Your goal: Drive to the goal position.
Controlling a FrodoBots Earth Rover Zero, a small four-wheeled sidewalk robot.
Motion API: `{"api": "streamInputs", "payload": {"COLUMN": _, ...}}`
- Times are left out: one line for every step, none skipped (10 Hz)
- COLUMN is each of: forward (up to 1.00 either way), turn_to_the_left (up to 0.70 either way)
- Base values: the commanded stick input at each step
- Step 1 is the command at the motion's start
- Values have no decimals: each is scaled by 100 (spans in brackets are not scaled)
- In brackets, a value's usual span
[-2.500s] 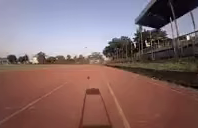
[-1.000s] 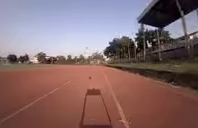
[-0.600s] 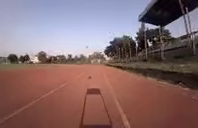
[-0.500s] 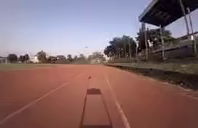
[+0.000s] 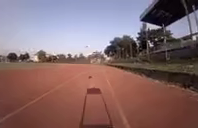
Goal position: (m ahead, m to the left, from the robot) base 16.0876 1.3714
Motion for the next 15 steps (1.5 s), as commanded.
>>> {"api": "streamInputs", "payload": {"forward": 70, "turn_to_the_left": 0}}
{"api": "streamInputs", "payload": {"forward": 70, "turn_to_the_left": 0}}
{"api": "streamInputs", "payload": {"forward": 70, "turn_to_the_left": 0}}
{"api": "streamInputs", "payload": {"forward": 70, "turn_to_the_left": 0}}
{"api": "streamInputs", "payload": {"forward": 70, "turn_to_the_left": 0}}
{"api": "streamInputs", "payload": {"forward": 70, "turn_to_the_left": 0}}
{"api": "streamInputs", "payload": {"forward": 70, "turn_to_the_left": 0}}
{"api": "streamInputs", "payload": {"forward": 70, "turn_to_the_left": 0}}
{"api": "streamInputs", "payload": {"forward": 70, "turn_to_the_left": 0}}
{"api": "streamInputs", "payload": {"forward": 70, "turn_to_the_left": 0}}
{"api": "streamInputs", "payload": {"forward": 70, "turn_to_the_left": 0}}
{"api": "streamInputs", "payload": {"forward": 70, "turn_to_the_left": 0}}
{"api": "streamInputs", "payload": {"forward": 70, "turn_to_the_left": 0}}
{"api": "streamInputs", "payload": {"forward": 70, "turn_to_the_left": 0}}
{"api": "streamInputs", "payload": {"forward": 70, "turn_to_the_left": 0}}
